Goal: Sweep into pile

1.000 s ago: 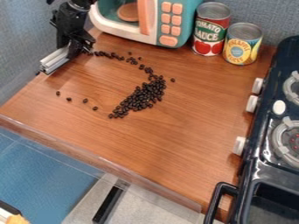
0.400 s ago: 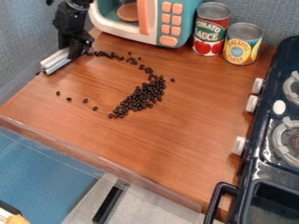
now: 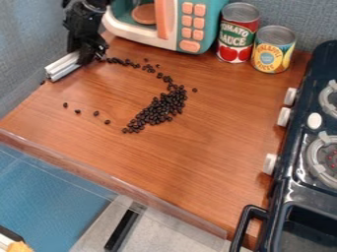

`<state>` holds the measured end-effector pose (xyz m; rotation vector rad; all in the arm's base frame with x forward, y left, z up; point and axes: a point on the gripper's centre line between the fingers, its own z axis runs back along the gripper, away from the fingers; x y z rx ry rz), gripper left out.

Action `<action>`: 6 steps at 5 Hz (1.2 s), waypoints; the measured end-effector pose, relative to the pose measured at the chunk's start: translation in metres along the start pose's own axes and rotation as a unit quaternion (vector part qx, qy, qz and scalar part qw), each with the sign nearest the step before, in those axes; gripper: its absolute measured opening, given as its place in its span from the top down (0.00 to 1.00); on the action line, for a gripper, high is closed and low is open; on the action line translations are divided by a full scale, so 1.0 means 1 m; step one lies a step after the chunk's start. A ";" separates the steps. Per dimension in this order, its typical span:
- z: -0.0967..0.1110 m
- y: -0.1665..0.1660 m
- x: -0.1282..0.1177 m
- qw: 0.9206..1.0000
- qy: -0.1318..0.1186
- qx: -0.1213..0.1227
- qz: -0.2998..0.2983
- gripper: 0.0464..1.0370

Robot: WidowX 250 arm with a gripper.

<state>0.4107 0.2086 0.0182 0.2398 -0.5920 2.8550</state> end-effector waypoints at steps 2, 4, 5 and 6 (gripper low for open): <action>0.006 0.011 -0.005 1.000 0.006 0.014 -0.002 0.66; 0.020 0.041 -0.013 0.999 0.023 0.029 -0.024 0.66; 0.029 0.060 -0.022 0.998 0.033 0.025 -0.048 0.66; 0.030 0.062 -0.023 0.998 0.034 0.025 -0.051 0.66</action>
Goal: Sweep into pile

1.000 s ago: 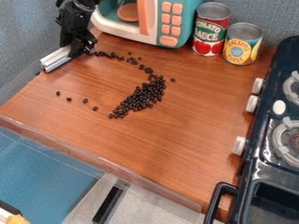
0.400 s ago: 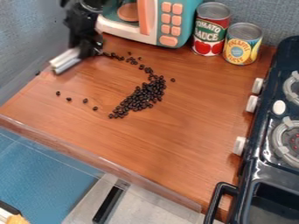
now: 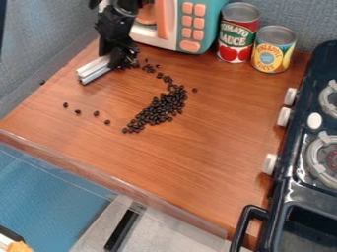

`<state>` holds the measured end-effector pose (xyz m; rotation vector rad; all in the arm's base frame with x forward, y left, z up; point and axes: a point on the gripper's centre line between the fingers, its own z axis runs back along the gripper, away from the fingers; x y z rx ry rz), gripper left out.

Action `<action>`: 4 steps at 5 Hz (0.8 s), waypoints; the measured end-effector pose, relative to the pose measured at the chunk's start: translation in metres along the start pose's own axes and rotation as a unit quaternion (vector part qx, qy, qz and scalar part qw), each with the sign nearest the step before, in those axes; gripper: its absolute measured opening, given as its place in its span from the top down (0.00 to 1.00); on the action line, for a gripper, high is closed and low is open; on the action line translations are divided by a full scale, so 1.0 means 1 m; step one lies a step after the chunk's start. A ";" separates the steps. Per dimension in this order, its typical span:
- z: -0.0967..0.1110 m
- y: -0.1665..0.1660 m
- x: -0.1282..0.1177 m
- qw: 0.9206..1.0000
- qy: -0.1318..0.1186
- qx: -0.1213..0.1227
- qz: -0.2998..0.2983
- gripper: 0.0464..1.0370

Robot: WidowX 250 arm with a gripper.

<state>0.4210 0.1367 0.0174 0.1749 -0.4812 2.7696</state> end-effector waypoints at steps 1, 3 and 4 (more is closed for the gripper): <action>0.004 0.008 -0.004 1.000 0.006 -0.002 -0.012 0.66; 0.020 0.046 -0.020 0.997 0.026 -0.021 -0.063 0.66; 0.027 0.066 -0.022 0.995 0.037 -0.027 -0.088 0.66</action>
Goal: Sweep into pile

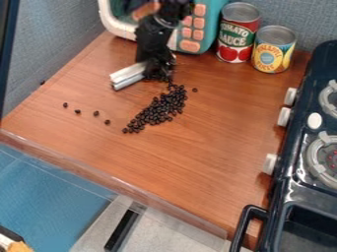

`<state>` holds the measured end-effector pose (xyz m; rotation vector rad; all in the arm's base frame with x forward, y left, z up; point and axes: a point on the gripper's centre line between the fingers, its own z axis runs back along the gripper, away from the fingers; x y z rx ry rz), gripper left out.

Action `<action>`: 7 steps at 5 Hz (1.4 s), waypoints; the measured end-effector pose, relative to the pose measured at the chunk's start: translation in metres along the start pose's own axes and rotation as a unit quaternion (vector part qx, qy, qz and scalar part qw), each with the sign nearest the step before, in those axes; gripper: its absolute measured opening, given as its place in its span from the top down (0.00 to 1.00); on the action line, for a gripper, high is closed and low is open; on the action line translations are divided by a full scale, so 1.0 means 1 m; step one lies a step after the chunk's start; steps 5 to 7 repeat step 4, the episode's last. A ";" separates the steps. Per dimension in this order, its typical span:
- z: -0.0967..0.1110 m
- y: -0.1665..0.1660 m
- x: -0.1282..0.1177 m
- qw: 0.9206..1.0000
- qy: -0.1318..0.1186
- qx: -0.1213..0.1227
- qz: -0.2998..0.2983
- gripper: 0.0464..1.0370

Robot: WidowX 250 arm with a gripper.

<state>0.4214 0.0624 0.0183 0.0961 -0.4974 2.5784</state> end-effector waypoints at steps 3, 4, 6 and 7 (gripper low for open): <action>0.015 0.041 0.007 0.999 0.020 -0.004 -0.046 0.66; 0.017 0.047 0.012 0.998 0.021 -0.004 -0.053 0.66; 0.017 0.047 0.012 0.998 0.021 -0.004 -0.053 0.66; 0.017 0.047 0.012 0.998 0.021 -0.004 -0.053 0.66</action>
